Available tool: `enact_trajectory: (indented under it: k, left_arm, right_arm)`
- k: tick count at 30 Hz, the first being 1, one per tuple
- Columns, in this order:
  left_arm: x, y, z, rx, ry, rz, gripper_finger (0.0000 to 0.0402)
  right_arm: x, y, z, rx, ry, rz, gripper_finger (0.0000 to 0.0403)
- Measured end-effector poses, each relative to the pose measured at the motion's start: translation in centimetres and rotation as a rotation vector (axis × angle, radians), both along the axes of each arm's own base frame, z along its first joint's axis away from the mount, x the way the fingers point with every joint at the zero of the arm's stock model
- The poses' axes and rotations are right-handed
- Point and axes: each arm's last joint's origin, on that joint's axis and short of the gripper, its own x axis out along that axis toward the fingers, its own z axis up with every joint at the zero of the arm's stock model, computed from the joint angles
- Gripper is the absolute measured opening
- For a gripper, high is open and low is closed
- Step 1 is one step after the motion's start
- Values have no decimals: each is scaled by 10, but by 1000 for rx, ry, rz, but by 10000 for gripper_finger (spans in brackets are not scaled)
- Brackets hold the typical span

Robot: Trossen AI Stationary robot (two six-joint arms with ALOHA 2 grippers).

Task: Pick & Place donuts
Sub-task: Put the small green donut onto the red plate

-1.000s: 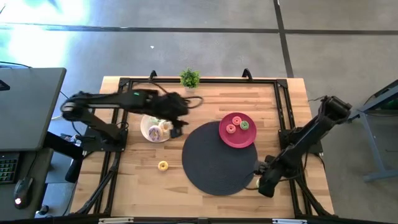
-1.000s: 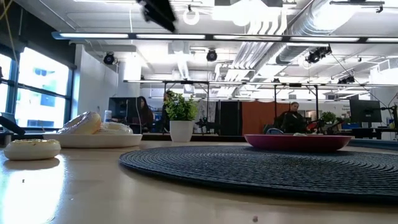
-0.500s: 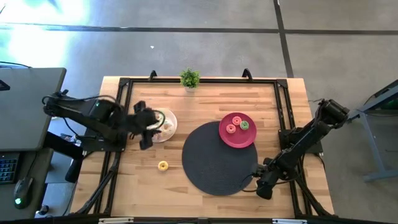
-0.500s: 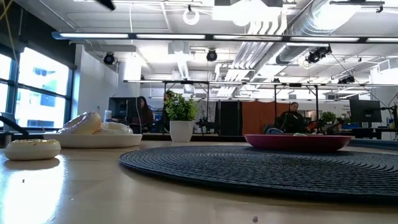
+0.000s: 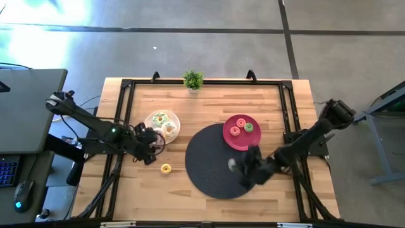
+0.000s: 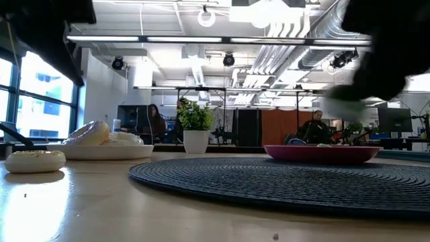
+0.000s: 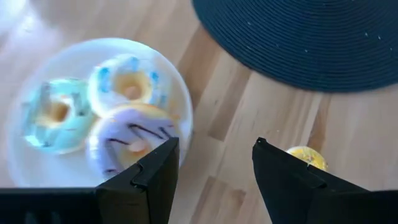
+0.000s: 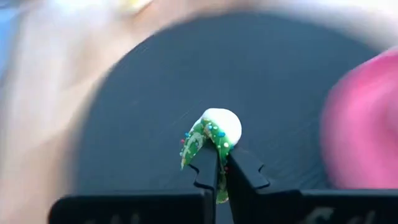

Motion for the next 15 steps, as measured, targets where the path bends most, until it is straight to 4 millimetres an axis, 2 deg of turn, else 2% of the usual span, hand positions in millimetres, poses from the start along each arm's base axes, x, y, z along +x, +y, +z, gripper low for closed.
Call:
enact_trajectory:
  k: [4,9,15]
  left_arm:
    - [4,-2,-19,-51,-42,-13,195]
    - [5,-4,-25,-101,-52,-39,195]
    - [5,-4,-25,-104,-52,-40,195]
  right_arm:
    - [15,-40,-1,-190,-1,-216,9]
    - [20,-93,-14,-41,256,-293,20]
    - [19,-124,-17,-36,358,-336,6]
